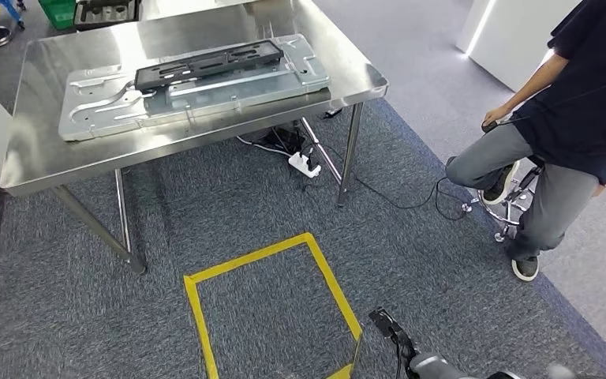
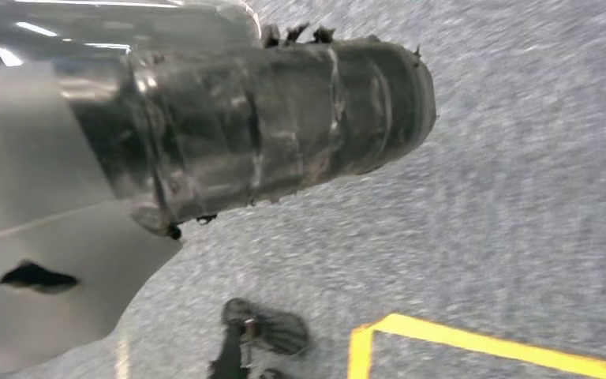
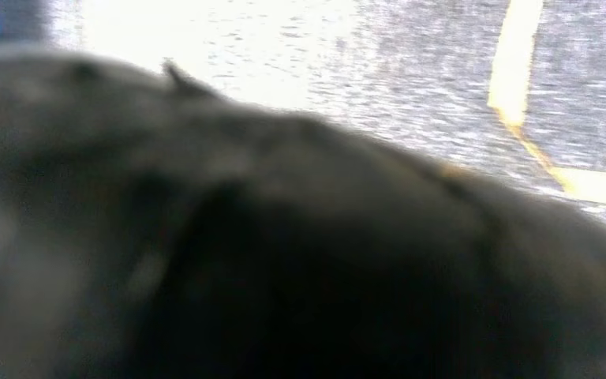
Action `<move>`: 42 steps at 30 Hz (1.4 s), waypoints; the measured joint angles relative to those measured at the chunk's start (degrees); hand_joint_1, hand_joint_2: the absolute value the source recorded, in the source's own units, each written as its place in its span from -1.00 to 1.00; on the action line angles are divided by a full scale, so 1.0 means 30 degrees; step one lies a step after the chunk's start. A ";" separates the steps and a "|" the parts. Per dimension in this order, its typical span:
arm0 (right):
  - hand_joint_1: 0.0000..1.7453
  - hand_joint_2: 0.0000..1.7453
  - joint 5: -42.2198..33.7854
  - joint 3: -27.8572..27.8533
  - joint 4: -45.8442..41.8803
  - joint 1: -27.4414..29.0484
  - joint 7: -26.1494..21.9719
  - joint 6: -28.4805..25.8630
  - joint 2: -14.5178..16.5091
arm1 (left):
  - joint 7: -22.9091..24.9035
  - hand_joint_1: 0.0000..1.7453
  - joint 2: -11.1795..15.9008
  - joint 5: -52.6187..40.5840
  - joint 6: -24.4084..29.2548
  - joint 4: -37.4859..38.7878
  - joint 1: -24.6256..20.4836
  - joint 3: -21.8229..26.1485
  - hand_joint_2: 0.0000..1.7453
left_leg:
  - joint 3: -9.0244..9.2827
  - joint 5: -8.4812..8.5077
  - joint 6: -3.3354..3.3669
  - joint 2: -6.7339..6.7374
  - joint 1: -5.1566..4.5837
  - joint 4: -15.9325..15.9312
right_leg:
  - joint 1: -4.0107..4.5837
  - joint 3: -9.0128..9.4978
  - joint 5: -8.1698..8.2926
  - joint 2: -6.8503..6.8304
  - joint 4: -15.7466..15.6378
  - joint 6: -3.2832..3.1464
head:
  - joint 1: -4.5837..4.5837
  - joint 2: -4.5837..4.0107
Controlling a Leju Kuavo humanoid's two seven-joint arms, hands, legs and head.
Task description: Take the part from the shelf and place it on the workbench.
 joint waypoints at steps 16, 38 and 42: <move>-1.00 -1.00 0.1227 0.1130 0.0773 -0.0051 0.0999 0.0925 0.0603 | 0.0533 -1.00 -0.0049 0.0233 0.0318 0.0000 -0.0118 0.0004 -1.00 | -0.3626 0.0873 -0.1068 -0.0822 0.0294 0.2357 | -0.0523 0.2999 -0.1983 0.0525 -0.0469 -0.0418 | -0.0031 0.0000; -1.00 -1.00 0.4645 0.4811 0.1028 -0.1124 0.1560 0.2489 0.1218 | 0.1816 -1.00 -0.1734 0.1072 0.3664 -0.0007 -0.0056 0.0011 -1.00 | -0.1829 0.0973 -0.0059 -0.1140 0.0171 0.0953 | -0.0209 0.0799 -0.2482 0.0192 0.2942 0.0036 | 0.0002 0.0000; -1.00 -1.00 0.5013 0.5276 0.1039 -0.1331 0.1569 0.2398 0.1373 | 0.1808 -1.00 -0.1947 0.0818 0.3699 -0.0005 -0.0192 0.0011 -1.00 | -0.2262 0.0871 -0.0430 -0.2000 0.0201 0.1364 | -0.0416 0.2043 -0.1641 0.1590 0.0054 -0.0032 | -0.0038 0.0000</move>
